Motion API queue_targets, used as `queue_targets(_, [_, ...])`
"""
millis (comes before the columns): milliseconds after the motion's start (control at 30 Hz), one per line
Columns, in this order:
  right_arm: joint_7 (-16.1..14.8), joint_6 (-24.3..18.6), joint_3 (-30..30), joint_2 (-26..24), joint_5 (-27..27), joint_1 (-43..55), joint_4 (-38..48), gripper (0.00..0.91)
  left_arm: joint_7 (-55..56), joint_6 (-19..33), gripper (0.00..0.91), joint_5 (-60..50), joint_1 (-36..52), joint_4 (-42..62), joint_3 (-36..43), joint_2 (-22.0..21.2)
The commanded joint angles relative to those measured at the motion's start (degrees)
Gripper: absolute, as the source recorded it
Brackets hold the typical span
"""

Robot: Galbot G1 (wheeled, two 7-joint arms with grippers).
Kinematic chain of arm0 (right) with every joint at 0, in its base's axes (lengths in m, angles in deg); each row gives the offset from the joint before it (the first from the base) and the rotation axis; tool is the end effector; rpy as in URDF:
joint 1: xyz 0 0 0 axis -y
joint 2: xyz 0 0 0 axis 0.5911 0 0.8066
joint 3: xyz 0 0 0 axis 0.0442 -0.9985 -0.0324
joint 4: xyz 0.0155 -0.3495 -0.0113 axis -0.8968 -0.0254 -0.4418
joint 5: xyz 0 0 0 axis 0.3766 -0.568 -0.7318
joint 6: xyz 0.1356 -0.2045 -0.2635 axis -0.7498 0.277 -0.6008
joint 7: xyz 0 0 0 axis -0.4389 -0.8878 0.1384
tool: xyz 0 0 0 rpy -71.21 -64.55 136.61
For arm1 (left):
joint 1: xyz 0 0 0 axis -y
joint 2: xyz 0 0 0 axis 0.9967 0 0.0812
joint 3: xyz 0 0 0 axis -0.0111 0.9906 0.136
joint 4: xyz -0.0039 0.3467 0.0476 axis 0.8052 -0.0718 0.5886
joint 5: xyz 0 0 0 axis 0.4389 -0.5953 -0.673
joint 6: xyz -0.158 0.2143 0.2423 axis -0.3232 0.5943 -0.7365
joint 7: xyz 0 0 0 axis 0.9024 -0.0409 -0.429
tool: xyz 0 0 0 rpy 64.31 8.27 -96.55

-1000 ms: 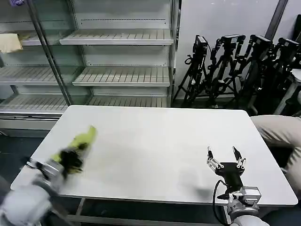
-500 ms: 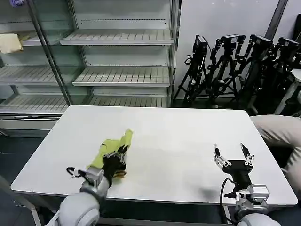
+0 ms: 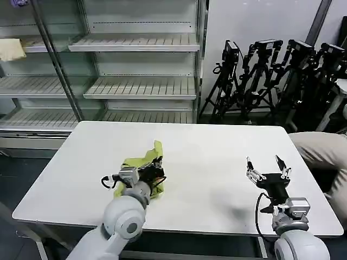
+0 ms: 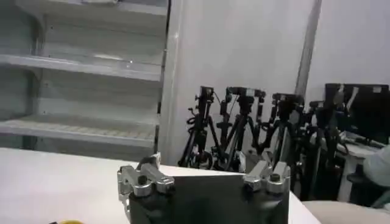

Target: Fold and organize the clothes.

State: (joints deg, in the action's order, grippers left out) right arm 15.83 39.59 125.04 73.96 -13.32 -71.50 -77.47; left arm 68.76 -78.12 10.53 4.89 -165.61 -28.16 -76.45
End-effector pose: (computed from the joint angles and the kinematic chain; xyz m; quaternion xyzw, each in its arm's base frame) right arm 0.2275 -0.0613 -0.1854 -0.0259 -0.9975 0.0620 0.0235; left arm 0.3055 -0.0829 -0.1730 -0.0918 -0.9710 0.1084 0.1922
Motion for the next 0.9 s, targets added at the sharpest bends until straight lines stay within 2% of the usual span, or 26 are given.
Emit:
queue_targets(33, [-0.34, 0.68, -0.67, -0.40, 1.93, 3.24, 2.77, 0.907, 5.74, -0.10, 0.907, 10.43, 3.13, -0.71, 2.92, -5.64])
queue_targets(200, [-0.52, 1.21, -1.00, -0.85, 2.11, 4.50, 3.06, 0.907, 0.25, -0.04, 0.907, 8.79, 4.69, -3.94, -0.45, -3.73])
queue_targets(300, [-0.70, 1.14, -1.22, -1.00, 2.23, 5.22, 4.04, 0.907, -5.94, -0.03, 0.907, 5.35, 5.69, -4.28, -5.07, 0.33])
queue_targets(367, [-0.89, 0.96, -1.45, -1.06, 2.46, 6.02, 5.00, 0.907, -14.65, 0.22, 0.907, -4.80, 4.21, -1.98, -10.23, 4.60])
queue_targets(433, [-1.01, 0.77, -2.30, -0.69, 2.36, 6.66, 5.65, 0.907, -30.52, 6.62, 0.907, -18.09, -1.58, 2.88, -18.58, 11.50])
queue_targets(467, [-1.01, 0.70, -2.60, -0.65, 2.35, 6.94, 5.89, 0.907, -34.33, 8.30, 0.907, -22.99, -3.29, 4.96, -21.46, 12.43])
queue_targets(533, [-1.27, 0.38, -3.46, -0.47, 2.24, 7.63, 6.99, 0.907, -43.60, 15.16, 0.907, -33.95, -7.15, 11.30, -28.73, 16.25])
queue_targets(600, [-0.64, -0.87, -4.19, -0.19, 2.51, 8.34, 7.72, 0.907, -45.70, 17.44, 0.907, -33.98, -8.79, 14.70, -31.24, 17.66])
queue_targets(667, [-1.50, 0.94, -4.71, 0.80, 0.60, 8.87, 7.27, 0.907, -45.66, 15.65, 0.907, -28.79, -11.29, 14.25, -33.55, 18.15])
queue_targets(900, [-1.72, 0.27, -5.75, 2.09, -3.67, 9.05, 7.63, 0.907, -45.97, 16.31, 0.907, -30.41, -13.08, 15.14, -35.13, 18.32])
